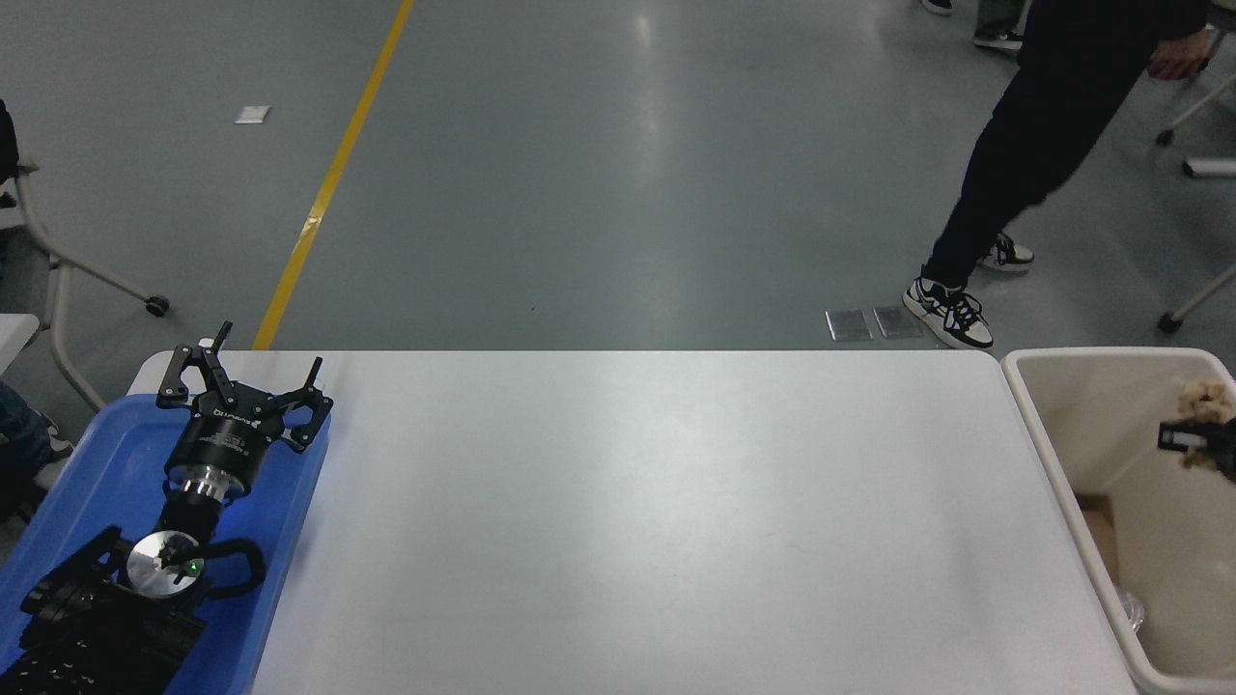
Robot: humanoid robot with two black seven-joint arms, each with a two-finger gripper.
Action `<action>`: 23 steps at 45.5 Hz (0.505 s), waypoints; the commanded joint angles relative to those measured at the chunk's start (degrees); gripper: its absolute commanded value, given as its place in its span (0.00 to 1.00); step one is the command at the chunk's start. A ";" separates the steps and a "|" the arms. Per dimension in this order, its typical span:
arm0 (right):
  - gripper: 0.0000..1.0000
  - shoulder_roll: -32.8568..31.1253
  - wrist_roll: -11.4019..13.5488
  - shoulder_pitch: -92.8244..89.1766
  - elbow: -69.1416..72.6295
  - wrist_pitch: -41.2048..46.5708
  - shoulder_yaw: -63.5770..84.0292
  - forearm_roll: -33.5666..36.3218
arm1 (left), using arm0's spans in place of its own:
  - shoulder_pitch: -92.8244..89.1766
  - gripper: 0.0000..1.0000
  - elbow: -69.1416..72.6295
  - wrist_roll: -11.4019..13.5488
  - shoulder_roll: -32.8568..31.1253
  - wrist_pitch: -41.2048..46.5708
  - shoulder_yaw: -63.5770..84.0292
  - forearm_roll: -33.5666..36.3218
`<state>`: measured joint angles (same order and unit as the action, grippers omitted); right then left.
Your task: Pick up paper ball place in dustbin
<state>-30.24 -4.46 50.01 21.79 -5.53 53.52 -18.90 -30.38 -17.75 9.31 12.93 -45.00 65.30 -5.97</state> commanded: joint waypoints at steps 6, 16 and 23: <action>0.00 5.01 0.16 -8.44 -7.64 -0.80 -4.74 7.47 | -0.03 0.99 0.00 0.00 -0.01 0.00 0.00 0.00; 0.00 5.01 0.16 -8.53 -8.34 -0.80 -4.65 7.47 | -0.03 0.99 0.00 0.00 -0.01 0.00 0.00 0.00; 0.97 5.01 0.07 -8.44 -8.78 -0.62 -4.74 7.73 | -0.03 0.99 0.00 0.00 -0.01 0.00 0.00 0.00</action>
<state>-25.63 -4.36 42.28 14.33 -6.24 49.24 -12.07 -30.41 -17.75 9.31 12.92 -45.00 65.30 -5.97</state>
